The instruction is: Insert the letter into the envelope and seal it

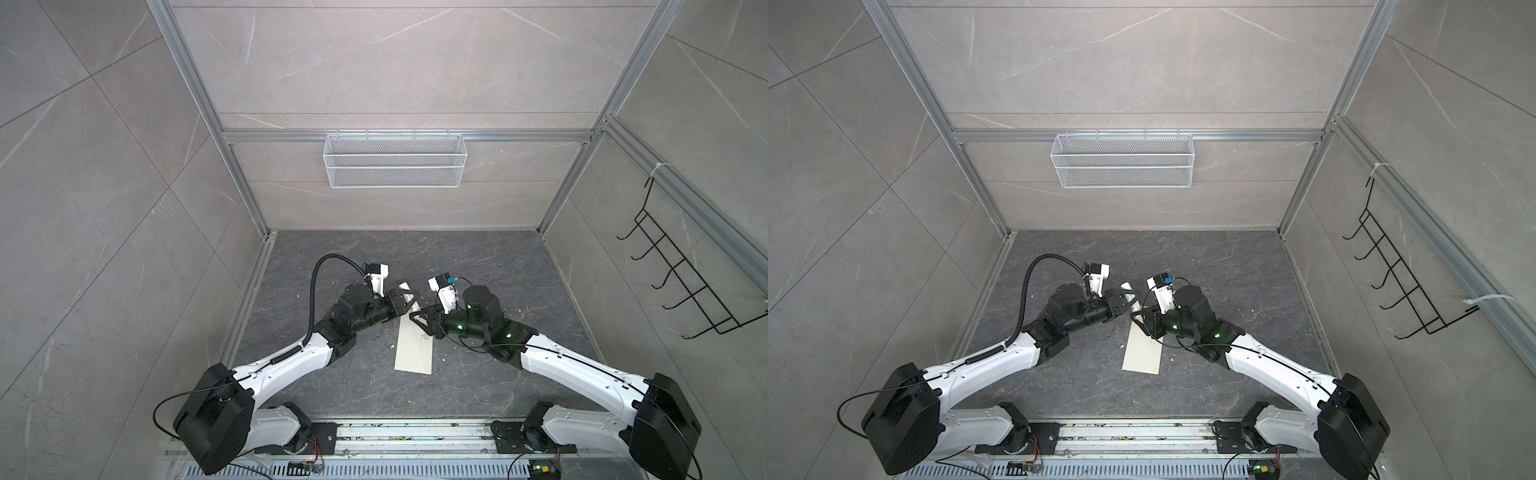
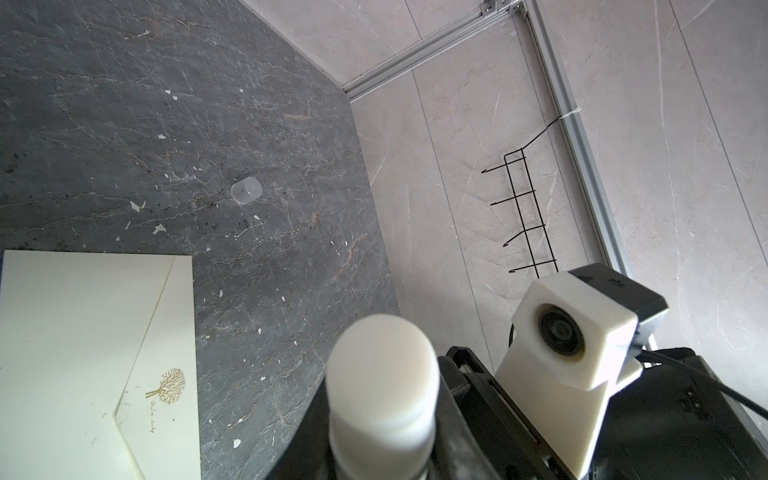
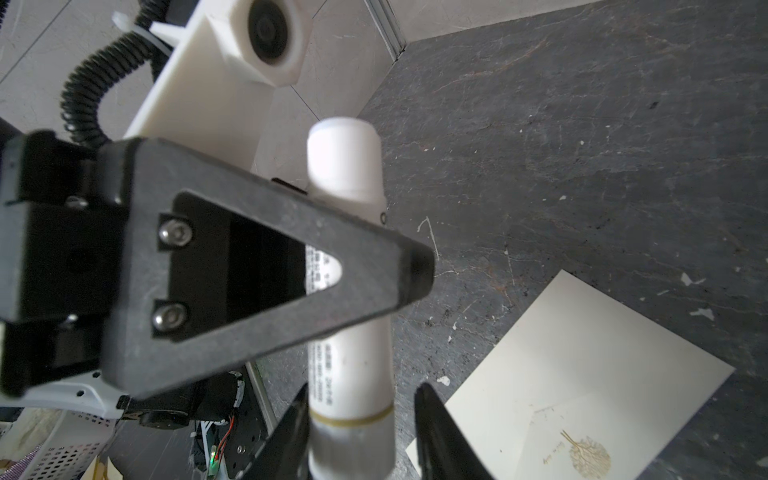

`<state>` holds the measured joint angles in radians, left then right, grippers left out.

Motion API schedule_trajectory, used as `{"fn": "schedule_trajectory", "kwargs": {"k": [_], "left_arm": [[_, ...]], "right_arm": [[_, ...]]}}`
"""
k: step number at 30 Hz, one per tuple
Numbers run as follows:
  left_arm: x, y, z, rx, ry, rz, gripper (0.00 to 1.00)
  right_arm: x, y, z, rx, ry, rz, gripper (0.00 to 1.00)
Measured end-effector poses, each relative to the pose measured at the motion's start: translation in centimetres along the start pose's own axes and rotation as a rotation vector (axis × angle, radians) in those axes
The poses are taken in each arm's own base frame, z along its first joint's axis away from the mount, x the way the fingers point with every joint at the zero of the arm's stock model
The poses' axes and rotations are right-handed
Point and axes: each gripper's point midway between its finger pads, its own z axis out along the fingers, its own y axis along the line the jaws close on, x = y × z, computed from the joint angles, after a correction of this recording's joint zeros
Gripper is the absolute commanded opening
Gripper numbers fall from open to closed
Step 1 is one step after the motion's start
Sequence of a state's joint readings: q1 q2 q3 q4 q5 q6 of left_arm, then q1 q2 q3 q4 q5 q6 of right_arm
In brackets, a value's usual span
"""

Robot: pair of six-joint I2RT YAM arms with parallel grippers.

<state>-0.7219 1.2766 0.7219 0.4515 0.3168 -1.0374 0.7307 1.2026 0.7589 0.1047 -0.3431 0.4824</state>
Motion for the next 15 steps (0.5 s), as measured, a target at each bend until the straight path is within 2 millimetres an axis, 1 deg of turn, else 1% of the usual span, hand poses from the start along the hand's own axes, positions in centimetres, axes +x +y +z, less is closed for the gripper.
{"fn": "schedule_trajectory", "kwargs": {"k": [4,9,13,15], "left_arm": [[0.08,0.17,0.11,-0.003,0.003,-0.004,0.00],[-0.01,0.22,0.10,-0.005,0.001,-0.005,0.00],[-0.12,0.19,0.12,-0.003,-0.005,-0.004,0.00],[-0.23,0.25,0.20,-0.007,-0.009,-0.004,0.00]], "right_arm": [[-0.04,0.06,-0.02,-0.005,0.000,0.001,0.19],[-0.09,-0.03,-0.06,0.005,0.005,0.003,0.10],[-0.24,-0.14,-0.17,0.041,0.018,-0.007,0.00],[-0.30,-0.23,-0.14,0.089,0.024,-0.030,0.00]]}}
